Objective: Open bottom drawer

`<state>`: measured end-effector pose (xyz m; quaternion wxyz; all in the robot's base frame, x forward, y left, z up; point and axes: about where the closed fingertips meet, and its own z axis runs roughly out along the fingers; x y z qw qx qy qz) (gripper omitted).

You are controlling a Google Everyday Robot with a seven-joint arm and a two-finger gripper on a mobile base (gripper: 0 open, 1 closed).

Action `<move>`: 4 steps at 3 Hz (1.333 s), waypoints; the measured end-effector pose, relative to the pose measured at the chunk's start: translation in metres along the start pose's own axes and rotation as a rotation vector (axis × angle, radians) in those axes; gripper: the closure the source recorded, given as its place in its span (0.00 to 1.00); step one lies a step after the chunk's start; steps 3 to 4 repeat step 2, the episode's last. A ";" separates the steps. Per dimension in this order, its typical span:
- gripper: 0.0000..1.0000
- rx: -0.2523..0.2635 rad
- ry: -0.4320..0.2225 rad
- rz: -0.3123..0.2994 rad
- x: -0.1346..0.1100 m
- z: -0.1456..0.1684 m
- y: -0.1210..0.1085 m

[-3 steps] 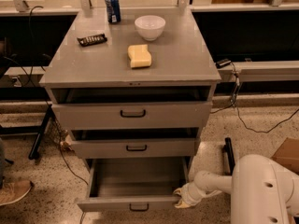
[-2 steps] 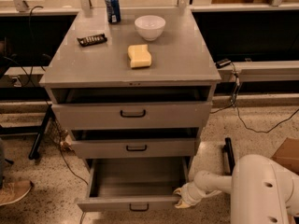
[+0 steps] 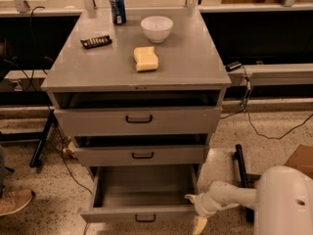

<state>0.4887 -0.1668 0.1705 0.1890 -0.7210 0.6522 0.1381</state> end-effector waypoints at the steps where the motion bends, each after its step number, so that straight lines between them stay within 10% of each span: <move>1: 0.00 0.096 -0.010 -0.031 0.000 -0.042 0.007; 2: 0.00 0.200 -0.026 -0.062 0.001 -0.092 0.020; 4: 0.00 0.200 -0.026 -0.062 0.001 -0.092 0.020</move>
Offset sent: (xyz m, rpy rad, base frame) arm -0.0428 -0.0853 0.1386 0.0745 -0.3428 -0.0667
